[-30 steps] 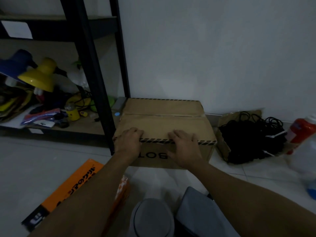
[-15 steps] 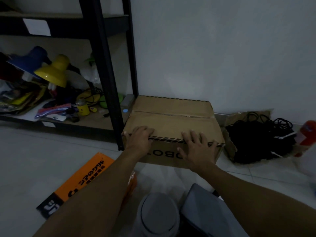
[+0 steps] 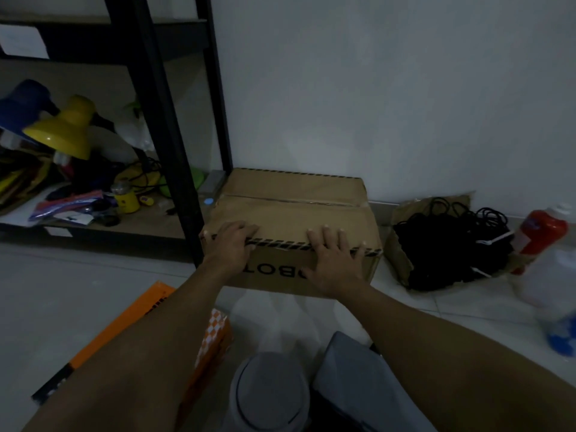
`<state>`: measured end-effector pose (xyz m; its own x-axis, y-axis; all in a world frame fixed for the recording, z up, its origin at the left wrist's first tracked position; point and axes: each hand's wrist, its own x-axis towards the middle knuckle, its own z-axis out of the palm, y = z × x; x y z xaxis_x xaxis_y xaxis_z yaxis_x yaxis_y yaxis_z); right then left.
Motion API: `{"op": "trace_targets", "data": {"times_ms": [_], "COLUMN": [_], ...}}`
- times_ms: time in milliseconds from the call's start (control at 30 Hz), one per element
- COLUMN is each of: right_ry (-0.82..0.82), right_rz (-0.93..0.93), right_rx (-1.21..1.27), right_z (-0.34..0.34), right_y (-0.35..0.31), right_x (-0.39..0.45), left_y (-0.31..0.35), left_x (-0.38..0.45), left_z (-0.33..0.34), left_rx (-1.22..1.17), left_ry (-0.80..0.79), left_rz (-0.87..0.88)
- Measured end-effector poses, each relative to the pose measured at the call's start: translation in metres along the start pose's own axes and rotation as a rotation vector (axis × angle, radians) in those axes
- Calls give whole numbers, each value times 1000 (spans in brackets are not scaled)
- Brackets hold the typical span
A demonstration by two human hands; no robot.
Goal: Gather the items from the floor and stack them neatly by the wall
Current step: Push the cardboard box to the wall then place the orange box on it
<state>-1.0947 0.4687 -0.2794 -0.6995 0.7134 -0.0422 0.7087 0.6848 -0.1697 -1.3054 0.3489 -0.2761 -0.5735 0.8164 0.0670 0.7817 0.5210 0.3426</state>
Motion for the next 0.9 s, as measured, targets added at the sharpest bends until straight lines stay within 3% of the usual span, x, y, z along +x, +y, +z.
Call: {"op": "trace_targets", "data": {"times_ms": [267, 533, 900], "right_ry": [-133, -26, -34], "right_rz": [-43, -107, -36], "right_rx": [39, 85, 49], "right_z": [-12, -24, -67], "right_y": [4, 25, 47], "right_x": [8, -19, -45], "left_y": [6, 40, 115], "left_x": [0, -20, -44], "left_z": [-6, -30, -40], "left_rx": [13, 12, -90], "left_ry": [-31, -173, -192], "left_rz": [-34, 99, 228]}}
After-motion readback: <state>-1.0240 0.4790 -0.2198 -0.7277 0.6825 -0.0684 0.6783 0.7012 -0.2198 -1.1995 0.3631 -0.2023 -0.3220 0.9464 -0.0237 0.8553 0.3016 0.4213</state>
